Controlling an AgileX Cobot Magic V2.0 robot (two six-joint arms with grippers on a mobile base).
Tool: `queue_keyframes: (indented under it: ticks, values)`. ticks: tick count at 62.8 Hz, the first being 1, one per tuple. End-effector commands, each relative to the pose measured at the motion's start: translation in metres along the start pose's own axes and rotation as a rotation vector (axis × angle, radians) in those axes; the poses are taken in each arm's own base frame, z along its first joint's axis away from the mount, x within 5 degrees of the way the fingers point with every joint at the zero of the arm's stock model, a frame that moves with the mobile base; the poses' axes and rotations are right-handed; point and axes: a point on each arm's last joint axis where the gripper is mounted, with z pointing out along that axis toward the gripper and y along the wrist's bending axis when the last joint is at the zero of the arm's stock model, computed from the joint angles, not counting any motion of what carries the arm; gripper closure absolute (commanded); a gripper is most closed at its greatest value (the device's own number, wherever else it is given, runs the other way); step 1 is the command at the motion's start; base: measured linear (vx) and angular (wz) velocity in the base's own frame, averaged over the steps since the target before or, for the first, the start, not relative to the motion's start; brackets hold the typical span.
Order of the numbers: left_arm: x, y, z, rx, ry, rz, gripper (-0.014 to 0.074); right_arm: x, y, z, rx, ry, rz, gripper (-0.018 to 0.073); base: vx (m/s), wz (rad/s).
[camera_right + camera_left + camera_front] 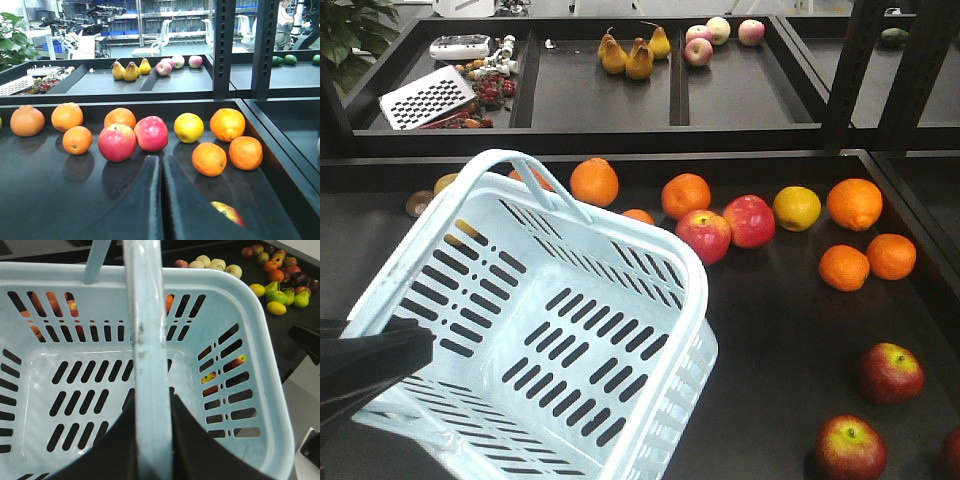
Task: Pick three apples into basket with both arms
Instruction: 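Drive the base up to the table edge holding the basket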
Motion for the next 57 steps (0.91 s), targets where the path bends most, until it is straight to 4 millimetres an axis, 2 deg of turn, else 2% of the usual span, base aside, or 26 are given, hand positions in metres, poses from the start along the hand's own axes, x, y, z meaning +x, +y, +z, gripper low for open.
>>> queue_keyframes:
  ticks: [1, 57]
  values:
    - [-0.0155, -0.0028, -0.0048, 0.0, -0.109, -0.033, 0.0603, -0.003, 0.001, -0.0005, -0.009, -0.076, -0.012, 0.0564, 0.03, -0.01]
    - [-0.0163, -0.0023, -0.0049, -0.006, -0.119, -0.031, 0.0603, -0.003, 0.001, -0.0005, -0.009, -0.076, -0.012, 0.0564, 0.0, 0.0]
